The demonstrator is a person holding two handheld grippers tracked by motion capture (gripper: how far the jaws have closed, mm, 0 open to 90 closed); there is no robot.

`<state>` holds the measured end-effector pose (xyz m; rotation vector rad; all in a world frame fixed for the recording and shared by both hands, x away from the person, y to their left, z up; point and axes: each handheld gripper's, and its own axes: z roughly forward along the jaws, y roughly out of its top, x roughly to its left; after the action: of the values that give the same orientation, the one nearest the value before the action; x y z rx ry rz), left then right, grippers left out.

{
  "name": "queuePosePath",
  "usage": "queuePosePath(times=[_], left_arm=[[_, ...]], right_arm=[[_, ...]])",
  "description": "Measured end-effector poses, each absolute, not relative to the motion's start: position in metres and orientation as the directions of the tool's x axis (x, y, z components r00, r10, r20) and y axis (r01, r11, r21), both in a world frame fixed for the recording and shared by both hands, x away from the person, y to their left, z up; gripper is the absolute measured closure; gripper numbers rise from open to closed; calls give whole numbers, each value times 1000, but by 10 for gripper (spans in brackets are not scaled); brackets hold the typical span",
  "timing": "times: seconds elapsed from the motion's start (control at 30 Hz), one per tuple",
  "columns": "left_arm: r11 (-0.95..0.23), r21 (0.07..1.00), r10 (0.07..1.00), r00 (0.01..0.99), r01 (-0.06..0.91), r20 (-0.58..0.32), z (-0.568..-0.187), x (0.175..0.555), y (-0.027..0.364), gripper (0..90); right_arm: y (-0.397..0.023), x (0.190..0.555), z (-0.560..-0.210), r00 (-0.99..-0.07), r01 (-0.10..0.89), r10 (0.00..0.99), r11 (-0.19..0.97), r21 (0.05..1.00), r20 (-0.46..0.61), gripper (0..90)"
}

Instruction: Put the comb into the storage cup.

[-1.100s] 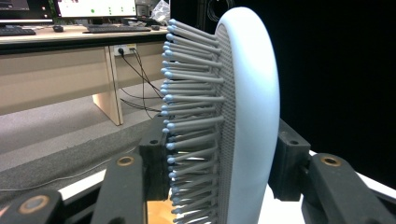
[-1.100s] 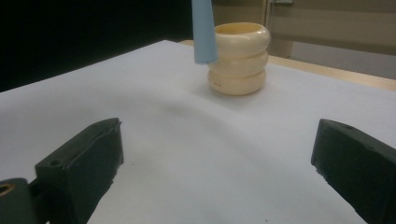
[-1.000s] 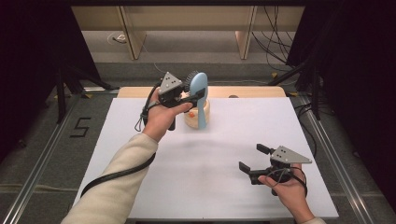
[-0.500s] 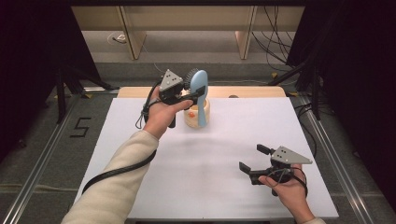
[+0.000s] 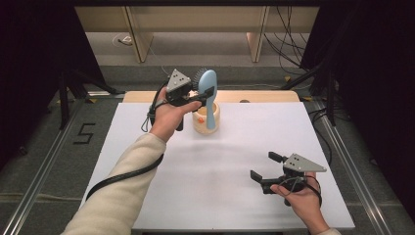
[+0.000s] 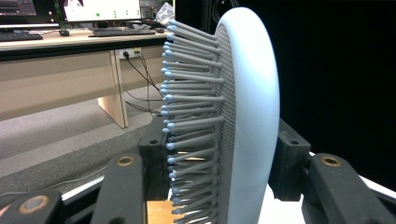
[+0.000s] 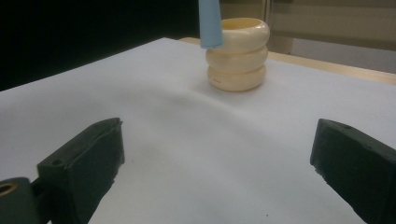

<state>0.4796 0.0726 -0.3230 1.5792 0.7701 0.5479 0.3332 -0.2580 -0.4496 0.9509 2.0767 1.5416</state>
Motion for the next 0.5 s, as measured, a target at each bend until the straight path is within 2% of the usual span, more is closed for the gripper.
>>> queuePosePath(times=[0.5], left_arm=[[-45,986,751,656,161,-73,-316,485,75,502]], right_arm=[[-258,334,-450,-696,289,712,166,943,88,40]])
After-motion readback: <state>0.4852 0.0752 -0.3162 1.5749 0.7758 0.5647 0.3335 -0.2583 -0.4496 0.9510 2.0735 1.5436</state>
